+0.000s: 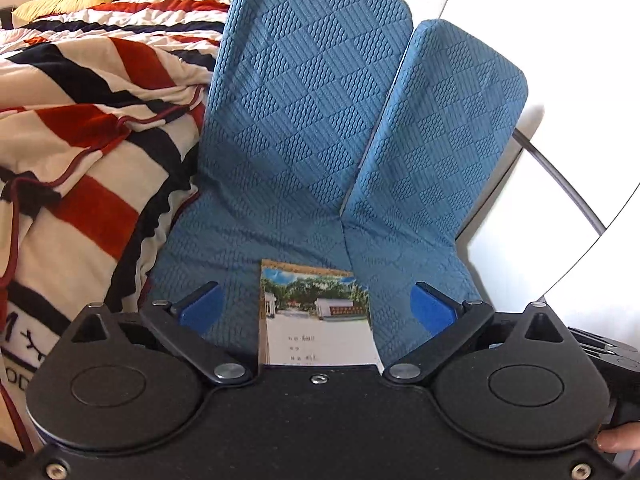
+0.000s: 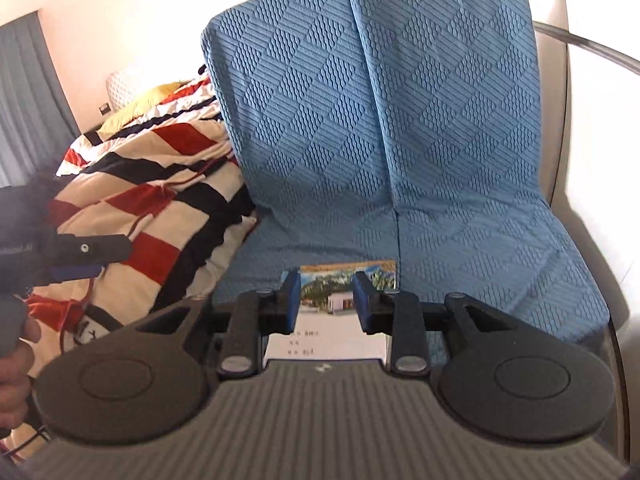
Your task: Organize objects
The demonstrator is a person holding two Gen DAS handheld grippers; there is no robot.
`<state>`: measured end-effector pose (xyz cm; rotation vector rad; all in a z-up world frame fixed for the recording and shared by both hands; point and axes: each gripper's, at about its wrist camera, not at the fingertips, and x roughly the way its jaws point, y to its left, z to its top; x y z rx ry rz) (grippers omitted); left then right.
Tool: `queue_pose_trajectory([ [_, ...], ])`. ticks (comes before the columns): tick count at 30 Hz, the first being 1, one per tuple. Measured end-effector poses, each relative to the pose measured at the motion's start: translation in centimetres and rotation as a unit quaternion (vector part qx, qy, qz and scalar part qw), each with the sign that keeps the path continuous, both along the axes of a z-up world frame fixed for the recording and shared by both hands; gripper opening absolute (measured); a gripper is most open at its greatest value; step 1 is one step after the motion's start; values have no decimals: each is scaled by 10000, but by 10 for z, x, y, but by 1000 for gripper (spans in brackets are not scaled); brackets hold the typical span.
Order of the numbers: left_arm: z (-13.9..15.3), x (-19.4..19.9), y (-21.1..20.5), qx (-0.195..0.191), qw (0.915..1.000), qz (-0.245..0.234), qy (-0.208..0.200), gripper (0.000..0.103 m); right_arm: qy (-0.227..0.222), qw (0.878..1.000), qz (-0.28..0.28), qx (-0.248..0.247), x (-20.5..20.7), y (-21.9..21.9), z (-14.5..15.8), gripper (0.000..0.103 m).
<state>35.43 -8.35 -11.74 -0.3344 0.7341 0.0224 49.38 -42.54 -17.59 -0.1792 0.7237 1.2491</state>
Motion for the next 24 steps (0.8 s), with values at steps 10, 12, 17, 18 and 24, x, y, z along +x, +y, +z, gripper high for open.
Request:
queue_pose_trajectory([
  [10, -16, -11, -17, 106, 9998, -120, 99, 101, 32, 9997, -155, -175, -6, -8, -24, 89],
  [12, -21, -10, -17, 100, 9998, -113, 121, 101, 21, 9996, -126, -263, -7, -6, -30, 89],
  [17, -31, -7, -13, 23, 9998, 103, 189, 101, 166, 9993, -102, -333, -5, -5, -38, 89],
  [18, -33, -6, -12, -1, 9997, 138, 210, 101, 190, 9992, -110, -341, -4, -5, -40, 89],
  [24, -36, -2, -15, 116, 9995, 109, 273, 101, 63, 9990, -226, -383, -1, -4, -43, 89],
])
